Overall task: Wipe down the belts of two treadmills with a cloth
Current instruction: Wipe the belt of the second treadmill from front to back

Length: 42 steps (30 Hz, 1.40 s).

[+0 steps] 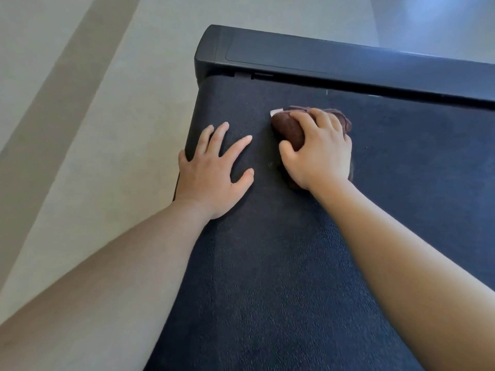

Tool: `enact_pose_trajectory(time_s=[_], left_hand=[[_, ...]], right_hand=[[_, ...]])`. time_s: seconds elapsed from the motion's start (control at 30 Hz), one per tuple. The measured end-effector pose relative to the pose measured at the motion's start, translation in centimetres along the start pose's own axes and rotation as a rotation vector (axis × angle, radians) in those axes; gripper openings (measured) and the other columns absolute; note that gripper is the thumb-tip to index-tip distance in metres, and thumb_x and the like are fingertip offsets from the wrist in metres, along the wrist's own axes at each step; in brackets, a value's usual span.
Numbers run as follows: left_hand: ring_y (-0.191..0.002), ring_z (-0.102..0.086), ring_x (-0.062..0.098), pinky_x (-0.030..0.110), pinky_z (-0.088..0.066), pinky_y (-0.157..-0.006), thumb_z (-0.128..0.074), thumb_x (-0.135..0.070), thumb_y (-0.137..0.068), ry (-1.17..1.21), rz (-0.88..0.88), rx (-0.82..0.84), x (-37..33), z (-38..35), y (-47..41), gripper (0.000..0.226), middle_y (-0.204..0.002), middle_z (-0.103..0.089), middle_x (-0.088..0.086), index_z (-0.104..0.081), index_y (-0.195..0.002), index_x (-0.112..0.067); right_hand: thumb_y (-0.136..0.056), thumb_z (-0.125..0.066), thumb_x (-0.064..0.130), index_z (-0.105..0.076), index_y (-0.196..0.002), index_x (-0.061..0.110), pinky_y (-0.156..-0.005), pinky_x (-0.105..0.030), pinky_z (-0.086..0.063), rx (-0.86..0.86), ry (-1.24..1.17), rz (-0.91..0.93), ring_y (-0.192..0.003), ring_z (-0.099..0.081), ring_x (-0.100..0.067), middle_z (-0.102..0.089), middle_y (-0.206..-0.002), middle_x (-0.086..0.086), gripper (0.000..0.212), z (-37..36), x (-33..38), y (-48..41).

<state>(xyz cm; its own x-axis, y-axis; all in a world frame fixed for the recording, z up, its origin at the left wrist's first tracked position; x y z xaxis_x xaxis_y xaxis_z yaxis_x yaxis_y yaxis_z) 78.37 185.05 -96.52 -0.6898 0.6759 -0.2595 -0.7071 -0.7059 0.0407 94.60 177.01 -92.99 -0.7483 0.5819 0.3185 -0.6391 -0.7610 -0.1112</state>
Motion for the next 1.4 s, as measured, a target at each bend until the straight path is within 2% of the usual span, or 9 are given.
enact_pose_trajectory(time_s=[0.1, 0.27, 0.5, 0.63, 0.77, 0.93, 1.13, 1.23, 1.4], left_hand=[[-0.145, 0.003, 0.016, 0.058, -0.019, -0.109, -0.034, -0.058, -0.089, -0.006, -0.006, -0.008, 0.0, -0.1, -0.1, 0.057, -0.158, -0.003, -0.008, -0.019, -0.143, -0.049], [-0.145, 0.002, 0.015, 0.057, -0.02, -0.108, -0.033, -0.059, -0.089, 0.016, -0.01, -0.024, 0.2, -0.2, -0.2, 0.055, -0.158, -0.006, -0.009, -0.021, -0.141, -0.05], [-0.146, -0.005, 0.016, 0.052, -0.017, -0.113, -0.036, -0.051, -0.093, 0.096, -0.028, -0.036, 0.6, 0.1, 1.1, 0.052, -0.159, -0.012, -0.005, -0.029, -0.143, -0.04], [-0.146, -0.008, 0.02, 0.041, -0.015, -0.117, -0.039, -0.035, -0.098, 0.196, -0.044, -0.035, 1.3, 0.2, 6.9, 0.049, -0.158, -0.015, 0.0, -0.031, -0.146, -0.027], [-0.146, -0.006, 0.018, 0.03, -0.007, -0.116, -0.042, -0.029, -0.099, 0.265, -0.004, -0.04, 1.4, 0.5, 15.1, 0.053, -0.158, -0.014, 0.0, -0.027, -0.148, -0.016], [-0.146, 0.0, 0.012, 0.026, -0.002, -0.116, -0.04, -0.03, -0.099, 0.283, -0.078, 0.028, 1.6, -0.2, 22.1, 0.056, -0.159, -0.006, -0.005, -0.019, -0.15, -0.018], [-0.145, -0.006, 0.017, 0.035, -0.01, -0.117, -0.033, -0.042, -0.09, 0.278, -0.106, -0.008, 1.9, -0.6, 22.2, 0.063, -0.158, -0.013, -0.002, -0.024, -0.148, -0.017], [-0.146, -0.003, 0.018, 0.038, -0.01, -0.116, -0.038, -0.035, -0.097, 0.271, -0.12, 0.001, 2.1, -0.9, 22.0, 0.057, -0.159, -0.009, -0.002, -0.02, -0.149, -0.018], [-0.146, 0.001, 0.013, 0.024, 0.0, -0.114, -0.039, -0.028, -0.099, 0.415, -0.232, 0.044, 3.1, -0.9, 22.0, 0.058, -0.159, -0.005, -0.003, -0.015, -0.15, -0.016]], right_hand=[[-0.085, -0.05, 0.045, -0.048, -0.136, 0.033, -0.109, -0.048, -0.025, -0.014, -0.009, -0.043, -0.138, -0.028, -0.022, -0.04, -0.147, 0.002, 0.052, -0.3, 0.4, -1.7], [-0.086, -0.046, 0.045, -0.046, -0.138, 0.033, -0.107, -0.049, -0.029, -0.034, -0.005, -0.049, -0.136, -0.031, -0.024, -0.043, -0.144, -0.001, 0.054, -0.5, 0.4, -1.9], [-0.087, -0.045, 0.044, -0.043, -0.14, 0.031, -0.106, -0.05, -0.029, 0.0, -0.015, -0.041, -0.137, -0.028, -0.024, -0.04, -0.146, 0.0, 0.054, -0.1, 1.6, 5.4], [-0.087, -0.048, 0.045, -0.044, -0.139, 0.031, -0.107, -0.051, -0.028, -0.003, -0.04, -0.007, -0.138, -0.027, -0.022, -0.038, -0.148, 0.001, 0.054, 0.2, 2.9, 12.0], [-0.087, -0.05, 0.046, -0.043, -0.139, 0.029, -0.107, -0.055, -0.027, 0.045, -0.049, 0.026, -0.14, -0.024, -0.025, -0.033, -0.152, -0.002, 0.055, 0.2, 5.2, 18.3], [-0.088, -0.049, 0.048, -0.04, -0.14, 0.032, -0.11, -0.055, -0.023, 0.093, -0.036, 0.079, -0.142, -0.02, -0.024, -0.031, -0.152, 0.0, 0.055, 0.1, 7.1, 25.0], [-0.087, -0.048, 0.049, -0.042, -0.14, 0.032, -0.109, -0.058, -0.023, 0.079, 0.003, 0.071, -0.14, -0.024, -0.025, -0.036, -0.149, 0.0, 0.056, -0.4, 8.4, 22.1], [-0.087, -0.047, 0.048, -0.041, -0.141, 0.032, -0.108, -0.058, -0.027, 0.089, 0.031, 0.075, -0.139, -0.026, -0.025, -0.037, -0.148, 0.001, 0.056, -0.6, 9.1, 20.5], [-0.082, -0.048, 0.045, -0.045, -0.137, 0.034, -0.104, -0.057, -0.031, 0.027, 0.005, 0.0, -0.137, -0.029, -0.022, -0.039, -0.146, 0.005, 0.056, 0.0, 9.0, 24.7]])
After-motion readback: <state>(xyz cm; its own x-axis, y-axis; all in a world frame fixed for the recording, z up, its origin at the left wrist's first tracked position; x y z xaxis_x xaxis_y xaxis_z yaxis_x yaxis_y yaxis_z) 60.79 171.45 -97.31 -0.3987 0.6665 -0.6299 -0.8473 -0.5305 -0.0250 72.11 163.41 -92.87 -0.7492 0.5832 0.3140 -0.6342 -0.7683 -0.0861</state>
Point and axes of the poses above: each hand's wrist, its own y-axis away from the middle knuckle, its own z-axis out of the back of the hand, x = y × z, the point moved 9 cm from there along -y, towards the middle knuckle
